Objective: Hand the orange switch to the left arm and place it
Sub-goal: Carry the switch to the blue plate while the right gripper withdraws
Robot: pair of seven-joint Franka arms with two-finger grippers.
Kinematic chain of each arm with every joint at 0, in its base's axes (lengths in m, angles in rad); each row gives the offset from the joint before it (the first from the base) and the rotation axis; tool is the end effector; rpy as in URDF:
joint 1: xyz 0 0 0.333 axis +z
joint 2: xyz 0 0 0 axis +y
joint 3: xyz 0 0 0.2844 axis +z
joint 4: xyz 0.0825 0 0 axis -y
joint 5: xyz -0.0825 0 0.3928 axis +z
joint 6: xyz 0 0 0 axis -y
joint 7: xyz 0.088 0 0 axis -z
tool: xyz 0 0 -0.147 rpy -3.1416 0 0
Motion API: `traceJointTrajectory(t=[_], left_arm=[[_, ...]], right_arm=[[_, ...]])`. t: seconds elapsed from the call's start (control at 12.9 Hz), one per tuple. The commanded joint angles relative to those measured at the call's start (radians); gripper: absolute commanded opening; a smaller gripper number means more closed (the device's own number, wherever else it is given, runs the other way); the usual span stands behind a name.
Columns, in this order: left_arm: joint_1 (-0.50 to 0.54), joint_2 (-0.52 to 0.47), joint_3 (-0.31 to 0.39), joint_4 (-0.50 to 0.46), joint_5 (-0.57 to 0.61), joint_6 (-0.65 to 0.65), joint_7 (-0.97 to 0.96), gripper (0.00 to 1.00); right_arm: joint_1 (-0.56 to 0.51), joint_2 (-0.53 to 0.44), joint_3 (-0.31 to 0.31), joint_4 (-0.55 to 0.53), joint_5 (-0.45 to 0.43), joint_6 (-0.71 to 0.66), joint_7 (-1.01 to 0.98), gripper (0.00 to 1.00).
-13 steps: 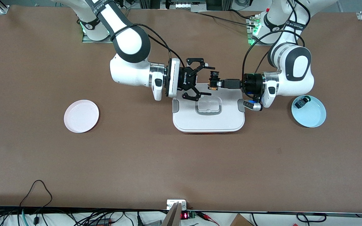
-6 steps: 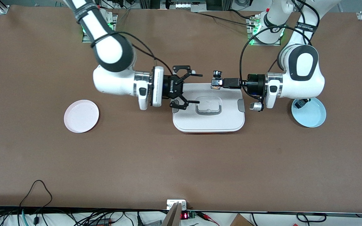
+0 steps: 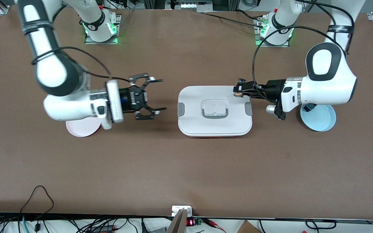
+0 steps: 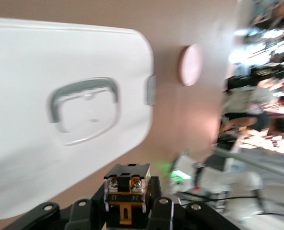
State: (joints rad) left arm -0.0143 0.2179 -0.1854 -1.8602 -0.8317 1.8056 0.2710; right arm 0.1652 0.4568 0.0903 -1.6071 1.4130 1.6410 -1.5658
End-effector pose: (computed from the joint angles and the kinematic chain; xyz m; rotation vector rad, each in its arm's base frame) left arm 0.5613 -0.2028 0.3495 2.2969 -0.1728 -0.2796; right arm 0.6071 0.2939 0.3793 -1.3659 -1.0797 -0.6083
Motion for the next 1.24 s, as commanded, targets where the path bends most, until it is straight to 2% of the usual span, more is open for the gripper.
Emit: traceJointTrajectory(t=[0.0,0.31,0.46,0.62,0.85,1.08,1.16], left_arm=[[0.016,0.020,-0.003,0.078,0.225,-0.055,0.086,0.16],[0.074,0.024,-0.003,0.084,0.614,-0.051,0.374,0.16],[0.149,0.053,-0.002,0.082,0.663,-0.052,0.555,0.16],[0.209,0.099,-0.002,0.082,0.817,-0.014,0.722,0.16],[0.292,0.144,-0.002,0.062,0.985,0.098,0.890,0.16],[0.373,0.166,-0.002,-0.006,1.048,0.277,1.126,0.16],[0.398,0.166,-0.002,-0.057,1.048,0.347,1.190,0.16]], right_arm=[[-0.123,-0.014,0.019,-0.007,-0.092,-0.163,0.023,1.00],[-0.246,-0.018,0.017,0.013,-0.239,-0.320,0.070,1.00],[-0.285,-0.049,0.013,0.030,-0.360,-0.329,0.154,1.00],[-0.303,-0.095,0.013,0.030,-0.467,-0.325,0.245,1.00],[-0.294,-0.194,-0.006,0.029,-0.642,-0.270,0.393,1.00],[-0.250,-0.311,-0.021,0.026,-0.814,-0.245,0.623,1.00],[-0.207,-0.338,-0.055,0.026,-0.868,-0.245,0.694,1.00]])
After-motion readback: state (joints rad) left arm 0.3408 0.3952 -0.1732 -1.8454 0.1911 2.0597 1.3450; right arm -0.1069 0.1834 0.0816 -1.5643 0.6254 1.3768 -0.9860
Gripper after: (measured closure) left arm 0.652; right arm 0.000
